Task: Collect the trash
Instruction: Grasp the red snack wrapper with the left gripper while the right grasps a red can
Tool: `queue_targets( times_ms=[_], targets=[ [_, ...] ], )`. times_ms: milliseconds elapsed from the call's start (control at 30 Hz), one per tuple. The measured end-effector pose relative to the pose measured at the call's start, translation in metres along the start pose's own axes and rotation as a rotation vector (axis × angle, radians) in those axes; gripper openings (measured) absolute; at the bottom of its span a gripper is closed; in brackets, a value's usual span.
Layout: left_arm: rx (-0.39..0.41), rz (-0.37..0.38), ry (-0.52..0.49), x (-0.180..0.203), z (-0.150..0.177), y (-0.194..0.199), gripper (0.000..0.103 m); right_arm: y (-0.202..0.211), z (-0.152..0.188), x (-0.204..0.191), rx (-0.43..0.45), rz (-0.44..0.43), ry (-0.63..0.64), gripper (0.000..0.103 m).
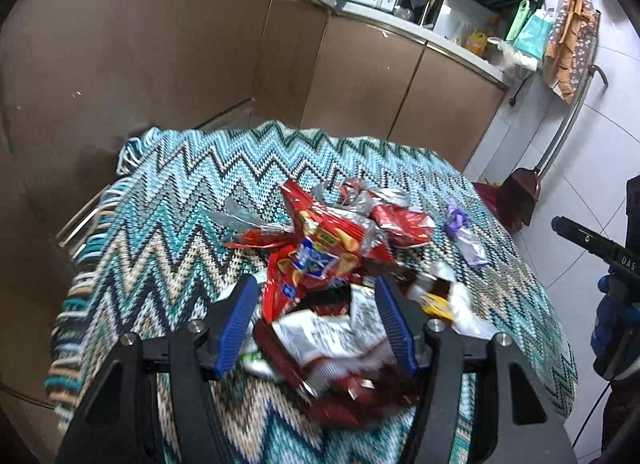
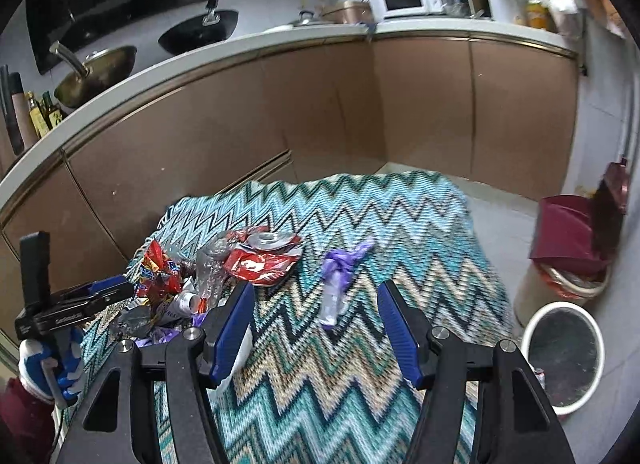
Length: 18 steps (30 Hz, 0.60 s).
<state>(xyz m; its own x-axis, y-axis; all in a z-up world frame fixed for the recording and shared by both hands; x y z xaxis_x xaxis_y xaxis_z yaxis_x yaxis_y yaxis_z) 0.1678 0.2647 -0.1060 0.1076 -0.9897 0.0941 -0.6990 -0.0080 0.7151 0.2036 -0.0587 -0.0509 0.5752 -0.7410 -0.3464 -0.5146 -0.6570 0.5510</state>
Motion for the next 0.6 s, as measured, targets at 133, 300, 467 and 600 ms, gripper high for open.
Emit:
queue_targets(
  times_ms=[133, 300, 467, 600],
  targets=[
    [-0.028, 0.006, -0.025, 0.001, -0.003, -0.018, 0.035, -0.036, -0.005, 0.001, -0.046, -0.031, 0.014, 0.062],
    [-0.058, 0.012, -0.04, 0.001, 0.001, -0.034, 0.011, -0.074, -0.009, 0.004, -0.096, -0.077, 0.006, 0.063],
    [-0.037, 0.039, 0.007, -0.008, -0.001, -0.033, 0.005, -0.112, -0.008, 0.01, -0.154, -0.12, -0.023, 0.066],
    [-0.014, 0.052, 0.033, -0.012, -0.003, -0.027, 0.005, -0.139, -0.009, 0.019, -0.191, -0.154, -0.074, 0.067]
  ],
)
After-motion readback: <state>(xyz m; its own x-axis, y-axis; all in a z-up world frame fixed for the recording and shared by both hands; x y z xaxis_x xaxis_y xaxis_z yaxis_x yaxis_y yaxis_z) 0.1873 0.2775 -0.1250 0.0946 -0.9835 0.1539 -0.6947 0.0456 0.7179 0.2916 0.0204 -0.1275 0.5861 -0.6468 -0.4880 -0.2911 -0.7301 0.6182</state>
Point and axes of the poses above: each gripper's, at about its wrist camera, not at the fingertips, and y roughly against the way its jaws point, x to its right, z to its underside, the point moved 3 cm from there along -y, roughly the way its jaws point, and after that the axes turned 13 degrees about -z, right-handed, at the moved point
